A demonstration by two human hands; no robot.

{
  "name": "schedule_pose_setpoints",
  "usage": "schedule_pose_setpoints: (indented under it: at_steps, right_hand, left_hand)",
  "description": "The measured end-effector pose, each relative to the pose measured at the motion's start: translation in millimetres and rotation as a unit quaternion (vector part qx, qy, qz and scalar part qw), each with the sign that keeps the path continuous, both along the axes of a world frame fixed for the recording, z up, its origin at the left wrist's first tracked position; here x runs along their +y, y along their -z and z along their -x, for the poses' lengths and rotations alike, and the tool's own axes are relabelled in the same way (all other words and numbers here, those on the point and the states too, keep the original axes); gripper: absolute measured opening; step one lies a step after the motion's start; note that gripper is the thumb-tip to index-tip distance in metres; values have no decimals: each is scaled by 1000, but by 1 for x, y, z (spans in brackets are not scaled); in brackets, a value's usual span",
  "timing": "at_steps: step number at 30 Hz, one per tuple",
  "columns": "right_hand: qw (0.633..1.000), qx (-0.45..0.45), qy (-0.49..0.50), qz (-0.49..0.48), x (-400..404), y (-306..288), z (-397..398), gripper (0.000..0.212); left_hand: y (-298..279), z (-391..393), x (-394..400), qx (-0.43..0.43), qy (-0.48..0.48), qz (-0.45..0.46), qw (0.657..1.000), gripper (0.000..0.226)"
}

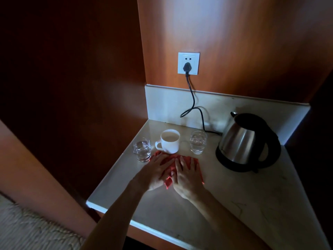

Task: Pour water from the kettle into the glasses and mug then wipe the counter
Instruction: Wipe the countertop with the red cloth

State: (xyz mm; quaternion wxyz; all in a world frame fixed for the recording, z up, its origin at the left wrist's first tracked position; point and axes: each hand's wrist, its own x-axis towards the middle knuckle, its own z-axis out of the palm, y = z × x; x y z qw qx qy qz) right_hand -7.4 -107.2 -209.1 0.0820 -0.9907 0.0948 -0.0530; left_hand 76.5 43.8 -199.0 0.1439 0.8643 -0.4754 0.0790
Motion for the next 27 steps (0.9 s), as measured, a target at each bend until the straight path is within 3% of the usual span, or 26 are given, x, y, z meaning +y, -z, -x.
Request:
schedule_pose_setpoints:
  at_steps: [6,9,12,19,23,27]
  right_hand:
    - [1000,-8,-15,9,-8,2,6,58]
    - [1000,-19,-8,13,-7,4,4,59]
    - [1000,-19,-9,8,-7,4,2,59]
    - [1000,-19,-23,3,-11,4,0,63]
    - [999,-17,-43,12,-13,3,4,72]
    - [999,-11,-47,17,-13,2,13,67]
  left_hand:
    - [-3,11,-3,-26,-24,12,999,49]
    - [-1,14,-1,-62,-80,4,995,49]
    - [-2,21,-1,-41,-108,-7,993,51]
    - [-5,19,-5,-43,-58,26,997,48]
    - [-9,19,-8,-36,-50,-10,998,47]
    - [-19,39,-8,-32,-87,-43,995,50]
